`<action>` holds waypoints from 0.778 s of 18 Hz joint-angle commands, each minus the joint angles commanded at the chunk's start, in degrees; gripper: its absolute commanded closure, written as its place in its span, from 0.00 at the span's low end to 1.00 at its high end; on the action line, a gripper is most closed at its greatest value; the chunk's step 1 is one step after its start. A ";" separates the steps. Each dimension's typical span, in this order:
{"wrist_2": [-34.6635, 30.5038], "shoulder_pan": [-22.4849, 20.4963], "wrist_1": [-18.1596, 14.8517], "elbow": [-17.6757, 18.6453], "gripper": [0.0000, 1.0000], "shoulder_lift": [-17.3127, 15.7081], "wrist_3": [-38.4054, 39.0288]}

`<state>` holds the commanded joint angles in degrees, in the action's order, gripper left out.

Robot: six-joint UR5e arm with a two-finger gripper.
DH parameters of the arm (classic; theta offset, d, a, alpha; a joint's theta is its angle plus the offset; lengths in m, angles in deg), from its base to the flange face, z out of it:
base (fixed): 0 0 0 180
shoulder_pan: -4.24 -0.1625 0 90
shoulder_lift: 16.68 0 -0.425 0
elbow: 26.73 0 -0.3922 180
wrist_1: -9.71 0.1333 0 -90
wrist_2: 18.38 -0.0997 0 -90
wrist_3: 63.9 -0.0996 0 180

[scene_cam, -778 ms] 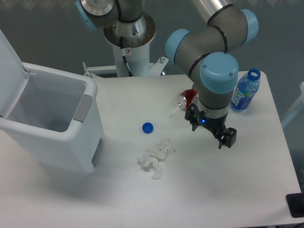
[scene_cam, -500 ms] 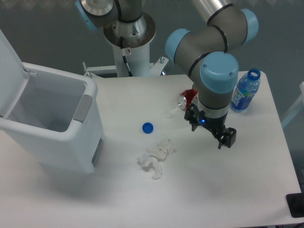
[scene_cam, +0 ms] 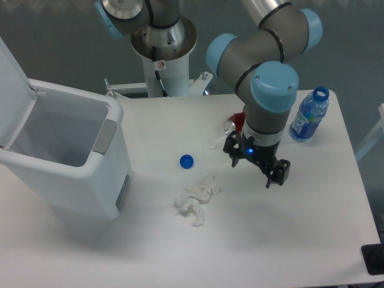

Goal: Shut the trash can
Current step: 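Raise the gripper and swing it over toward the open trash can lid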

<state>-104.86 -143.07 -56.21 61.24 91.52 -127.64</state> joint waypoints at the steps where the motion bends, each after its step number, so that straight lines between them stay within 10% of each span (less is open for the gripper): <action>1: 0.00 0.00 0.00 0.27 0.00 -0.70 0.89; 7: 0.17 2.81 0.00 1.15 0.01 -5.62 7.13; 14: 8.61 3.60 -0.44 6.33 0.75 -17.92 13.27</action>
<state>-96.26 -139.47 -56.65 67.57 73.60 -114.37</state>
